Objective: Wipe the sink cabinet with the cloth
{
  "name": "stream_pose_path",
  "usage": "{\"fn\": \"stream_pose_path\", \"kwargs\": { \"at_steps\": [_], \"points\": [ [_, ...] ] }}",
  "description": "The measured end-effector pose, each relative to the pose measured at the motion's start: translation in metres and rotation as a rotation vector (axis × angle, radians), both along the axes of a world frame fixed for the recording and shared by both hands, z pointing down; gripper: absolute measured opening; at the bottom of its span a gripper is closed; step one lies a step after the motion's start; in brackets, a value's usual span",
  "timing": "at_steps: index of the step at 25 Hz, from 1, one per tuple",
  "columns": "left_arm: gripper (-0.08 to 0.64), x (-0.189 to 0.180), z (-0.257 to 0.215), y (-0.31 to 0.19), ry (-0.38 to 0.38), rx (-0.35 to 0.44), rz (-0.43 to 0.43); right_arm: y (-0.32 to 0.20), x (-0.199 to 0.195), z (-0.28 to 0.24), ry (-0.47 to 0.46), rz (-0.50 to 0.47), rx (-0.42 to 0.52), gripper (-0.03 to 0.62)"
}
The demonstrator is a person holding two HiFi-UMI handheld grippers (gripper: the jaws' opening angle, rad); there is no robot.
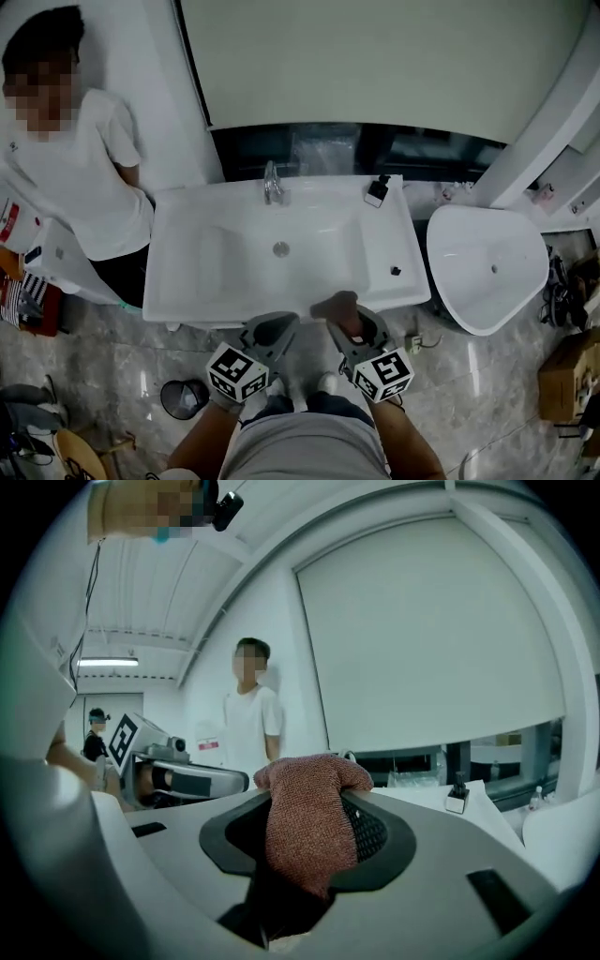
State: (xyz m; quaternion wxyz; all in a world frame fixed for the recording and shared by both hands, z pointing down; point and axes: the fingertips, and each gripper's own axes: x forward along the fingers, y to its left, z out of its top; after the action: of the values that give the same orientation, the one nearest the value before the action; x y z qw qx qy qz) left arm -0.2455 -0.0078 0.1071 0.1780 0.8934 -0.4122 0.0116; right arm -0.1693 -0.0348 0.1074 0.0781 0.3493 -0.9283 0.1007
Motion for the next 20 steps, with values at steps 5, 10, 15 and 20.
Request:
{"fn": "stream_pose_path", "kwargs": {
  "at_steps": [5,10,15,20],
  "points": [
    [0.014,-0.02,-0.041,-0.002,-0.007,0.081,-0.079,-0.004,-0.009,-0.04,-0.044,-0.063,0.066,0.155],
    [0.014,-0.034,-0.073,0.0,-0.038,0.154,-0.116,-0.008,-0.017,-0.067,-0.075,-0.087,0.119,0.155],
    [0.014,-0.046,-0.091,-0.002,-0.067,0.209,-0.146,-0.016,-0.023,-0.089,-0.088,-0.095,0.166,0.155],
    [0.014,-0.048,-0.098,-0.003,-0.058,0.231,-0.158,-0.02,-0.026,-0.1,-0.1,-0.099,0.192,0.155]
  ]
}}
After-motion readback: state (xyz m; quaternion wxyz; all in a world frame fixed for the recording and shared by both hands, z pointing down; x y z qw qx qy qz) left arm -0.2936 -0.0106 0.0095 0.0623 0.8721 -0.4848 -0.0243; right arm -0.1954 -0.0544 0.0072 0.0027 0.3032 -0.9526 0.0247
